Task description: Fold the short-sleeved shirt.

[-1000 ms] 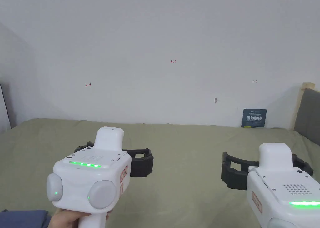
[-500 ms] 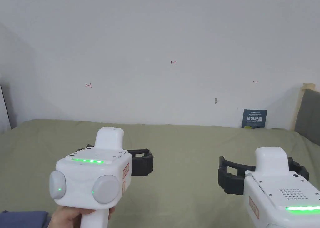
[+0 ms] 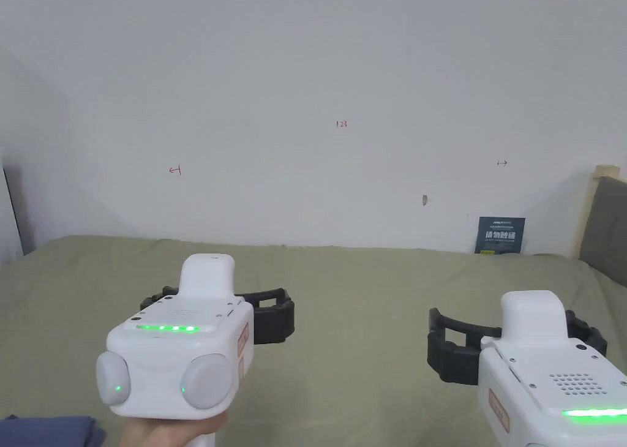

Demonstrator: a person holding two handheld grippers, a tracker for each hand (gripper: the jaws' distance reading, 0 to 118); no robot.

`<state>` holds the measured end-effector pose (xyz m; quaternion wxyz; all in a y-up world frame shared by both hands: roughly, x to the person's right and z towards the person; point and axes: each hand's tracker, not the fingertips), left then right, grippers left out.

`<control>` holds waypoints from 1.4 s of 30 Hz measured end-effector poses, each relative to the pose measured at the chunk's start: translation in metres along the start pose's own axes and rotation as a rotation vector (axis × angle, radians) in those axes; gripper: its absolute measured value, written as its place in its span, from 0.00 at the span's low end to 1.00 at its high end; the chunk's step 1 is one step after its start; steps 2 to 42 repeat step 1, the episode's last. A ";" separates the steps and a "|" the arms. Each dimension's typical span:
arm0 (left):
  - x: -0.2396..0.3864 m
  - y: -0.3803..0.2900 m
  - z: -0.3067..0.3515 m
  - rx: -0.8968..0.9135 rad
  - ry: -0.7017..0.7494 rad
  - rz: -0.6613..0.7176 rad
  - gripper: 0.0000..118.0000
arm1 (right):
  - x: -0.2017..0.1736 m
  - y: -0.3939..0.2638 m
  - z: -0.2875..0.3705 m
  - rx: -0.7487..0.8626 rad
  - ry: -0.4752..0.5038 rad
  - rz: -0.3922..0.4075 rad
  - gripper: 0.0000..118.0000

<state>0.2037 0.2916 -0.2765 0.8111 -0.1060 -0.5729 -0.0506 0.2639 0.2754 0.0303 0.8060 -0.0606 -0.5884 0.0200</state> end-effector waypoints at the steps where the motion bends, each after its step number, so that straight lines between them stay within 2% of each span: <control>1: -0.002 0.000 0.001 -0.010 -0.011 0.002 1.00 | 0.000 0.000 0.001 0.000 0.000 0.002 1.00; 42: -0.002 0.000 0.001 -0.010 -0.011 0.002 1.00 | 0.000 0.000 0.001 0.000 0.000 0.002 1.00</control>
